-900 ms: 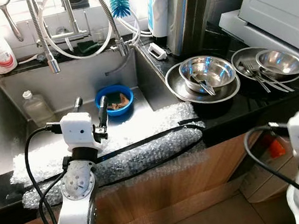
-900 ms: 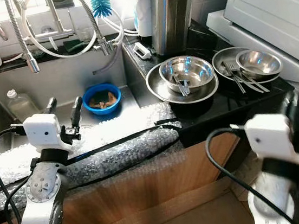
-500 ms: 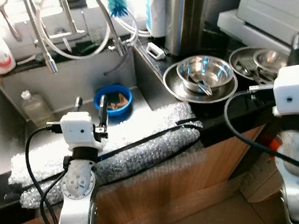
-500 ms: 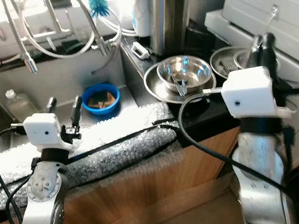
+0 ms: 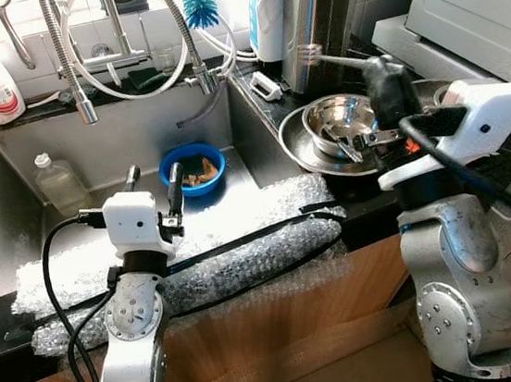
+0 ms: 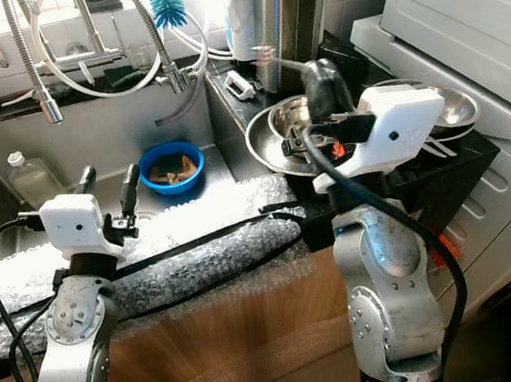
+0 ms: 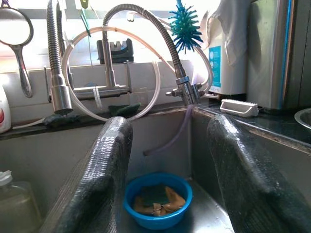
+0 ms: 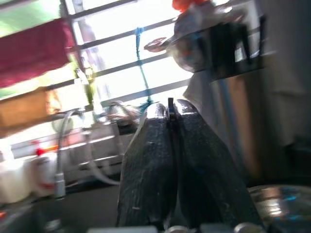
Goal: Kitchen organization
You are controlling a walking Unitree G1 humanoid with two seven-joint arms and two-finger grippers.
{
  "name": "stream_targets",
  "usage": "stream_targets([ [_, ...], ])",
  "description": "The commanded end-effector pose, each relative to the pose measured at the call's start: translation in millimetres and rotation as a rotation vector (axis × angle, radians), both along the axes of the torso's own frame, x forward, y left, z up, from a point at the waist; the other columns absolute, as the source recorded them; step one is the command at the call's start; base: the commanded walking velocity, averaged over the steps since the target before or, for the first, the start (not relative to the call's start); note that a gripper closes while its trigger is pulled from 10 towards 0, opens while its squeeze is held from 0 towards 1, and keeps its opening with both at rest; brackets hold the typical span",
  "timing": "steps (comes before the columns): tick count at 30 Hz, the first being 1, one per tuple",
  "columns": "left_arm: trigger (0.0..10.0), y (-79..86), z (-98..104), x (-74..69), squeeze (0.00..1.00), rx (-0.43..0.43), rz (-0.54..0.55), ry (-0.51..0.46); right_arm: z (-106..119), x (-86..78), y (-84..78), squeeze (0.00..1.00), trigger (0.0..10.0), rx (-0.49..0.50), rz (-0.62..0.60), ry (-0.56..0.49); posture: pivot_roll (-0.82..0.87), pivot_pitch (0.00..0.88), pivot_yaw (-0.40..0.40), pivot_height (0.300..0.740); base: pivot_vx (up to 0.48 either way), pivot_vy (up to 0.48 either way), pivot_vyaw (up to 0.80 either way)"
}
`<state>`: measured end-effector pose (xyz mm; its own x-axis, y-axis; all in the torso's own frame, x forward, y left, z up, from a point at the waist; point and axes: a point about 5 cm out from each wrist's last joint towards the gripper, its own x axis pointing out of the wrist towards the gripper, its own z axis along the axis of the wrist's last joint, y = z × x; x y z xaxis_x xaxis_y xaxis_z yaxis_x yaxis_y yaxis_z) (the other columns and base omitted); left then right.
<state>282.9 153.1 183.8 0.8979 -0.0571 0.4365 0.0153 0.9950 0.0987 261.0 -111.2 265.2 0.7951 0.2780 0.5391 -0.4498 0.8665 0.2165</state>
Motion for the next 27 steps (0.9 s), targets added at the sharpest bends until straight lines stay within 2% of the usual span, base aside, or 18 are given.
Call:
stream_targets([
  [1, 10.0, 2.9, 3.3, -2.1, 0.0, 0.012, 0.012, -0.017, 1.5, -5.0, 5.6, 0.0, 10.0, 0.077, 0.116, 0.01, 0.05, 0.064, -0.037, 0.74, 0.0, 0.0, 0.0],
  [3, 10.0, 3.0, 3.2, -2.1, 0.0, 0.013, 0.011, -0.016, 0.1, -5.6, 5.0, 0.0, 10.0, 0.087, 0.13, 0.018, 0.05, 0.062, -0.037, 0.74, 0.0, 0.0, 0.0],
  [9, 10.0, 3.6, 2.3, -2.8, 0.0, 0.018, 0.003, -0.009, -13.5, -7.8, -4.5, 0.0, 10.0, 0.215, 0.244, 0.099, 0.05, 0.053, -0.035, 0.74, 0.0, 0.0, 0.0],
  [13, 10.0, 4.2, 1.3, -2.8, 0.0, 0.012, -0.001, -0.002, -19.0, -12.5, -13.5, 0.0, 10.0, 0.227, 0.29, 0.112, 0.04, 0.047, -0.036, 0.74, 0.0, 0.0, 0.0],
  [16, 10.0, 4.2, 0.9, -2.8, 0.0, 0.012, -0.004, 0.001, -21.1, -12.9, -20.6, 0.0, 10.0, 0.226, 0.282, 0.118, 0.04, 0.045, -0.038, 0.74, 0.0, 0.0, 0.0],
  [19, 10.0, 4.4, 0.5, -2.6, 0.0, 0.011, -0.01, 0.004, -24.5, -12.4, -34.1, 0.0, 10.0, 0.229, 0.265, 0.132, 0.04, 0.047, -0.038, 0.74, 0.0, 0.0, 0.0],
  [27, 10.0, 2.8, -0.1, -0.8, 0.0, 0.003, -0.031, 0.017, -29.8, -14.3, -42.5, 0.0, 10.0, 0.283, 0.33, 0.148, 0.04, 0.061, -0.04, 0.74, 0.0, 0.0, 0.0],
])
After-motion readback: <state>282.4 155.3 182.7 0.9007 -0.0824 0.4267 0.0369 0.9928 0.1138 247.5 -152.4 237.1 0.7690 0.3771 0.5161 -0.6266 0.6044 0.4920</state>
